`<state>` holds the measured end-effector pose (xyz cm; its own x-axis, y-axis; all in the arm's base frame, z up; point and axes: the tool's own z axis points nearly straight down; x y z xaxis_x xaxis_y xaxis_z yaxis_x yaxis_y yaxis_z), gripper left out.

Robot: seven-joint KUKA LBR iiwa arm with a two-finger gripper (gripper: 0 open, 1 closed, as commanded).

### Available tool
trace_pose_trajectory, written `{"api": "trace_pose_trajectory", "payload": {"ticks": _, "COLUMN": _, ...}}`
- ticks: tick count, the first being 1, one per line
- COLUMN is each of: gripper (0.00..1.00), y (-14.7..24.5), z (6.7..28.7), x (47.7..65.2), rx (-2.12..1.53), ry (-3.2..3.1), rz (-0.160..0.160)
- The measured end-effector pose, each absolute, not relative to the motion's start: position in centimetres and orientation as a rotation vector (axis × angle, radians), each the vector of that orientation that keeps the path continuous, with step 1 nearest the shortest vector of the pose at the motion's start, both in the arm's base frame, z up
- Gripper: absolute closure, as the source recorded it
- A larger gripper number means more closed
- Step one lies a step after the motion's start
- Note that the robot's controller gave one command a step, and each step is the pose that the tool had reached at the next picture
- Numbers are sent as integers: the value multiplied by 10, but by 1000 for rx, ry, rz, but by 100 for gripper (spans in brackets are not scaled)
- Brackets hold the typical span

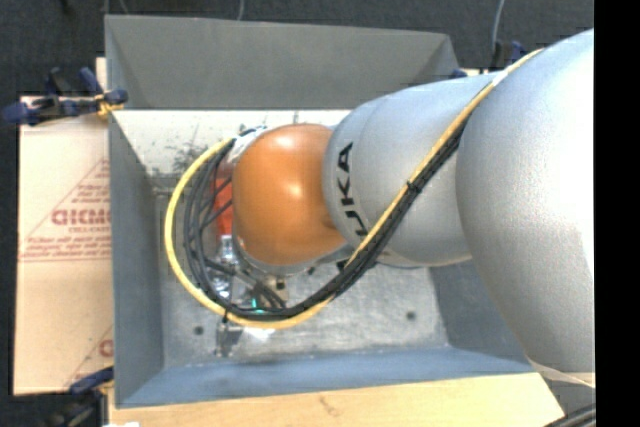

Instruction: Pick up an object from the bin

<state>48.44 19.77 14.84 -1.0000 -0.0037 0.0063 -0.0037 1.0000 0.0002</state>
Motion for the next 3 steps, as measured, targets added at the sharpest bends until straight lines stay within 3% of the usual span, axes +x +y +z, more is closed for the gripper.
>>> {"api": "trace_pose_trajectory", "payload": {"ticks": 1, "gripper": 0, "y": 132, "z": 74, "x": 516, "rx": 334, "ry": -3128, "rz": -7}}
{"api": "trace_pose_trajectory", "payload": {"ticks": 2, "gripper": 100, "y": 134, "z": 76, "x": 519, "rx": 327, "ry": -3140, "rz": -12}}
{"api": "trace_pose_trajectory", "payload": {"ticks": 3, "gripper": 100, "y": 117, "z": 157, "x": 576, "rx": 1186, "ry": -2920, "rz": 4}}
